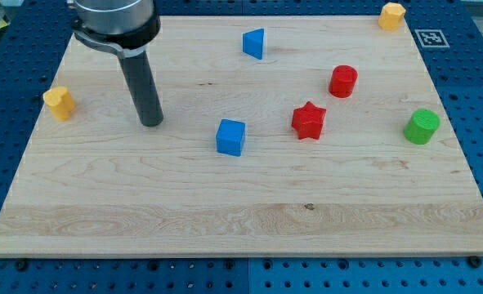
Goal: Place blue cube into the red circle and red star
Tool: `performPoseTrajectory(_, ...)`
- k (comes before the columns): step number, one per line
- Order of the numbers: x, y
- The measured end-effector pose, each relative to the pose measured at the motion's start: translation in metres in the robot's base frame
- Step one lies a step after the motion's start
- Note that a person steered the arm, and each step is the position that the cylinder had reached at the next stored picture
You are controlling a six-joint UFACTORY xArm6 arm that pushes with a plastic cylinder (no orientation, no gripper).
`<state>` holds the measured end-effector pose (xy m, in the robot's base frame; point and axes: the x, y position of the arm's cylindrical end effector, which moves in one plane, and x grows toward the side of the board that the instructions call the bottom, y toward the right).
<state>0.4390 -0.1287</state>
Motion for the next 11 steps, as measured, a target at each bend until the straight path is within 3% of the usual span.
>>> performPoseTrajectory(6,0.052,0.074)
performPoseTrajectory(11,0.044,0.096)
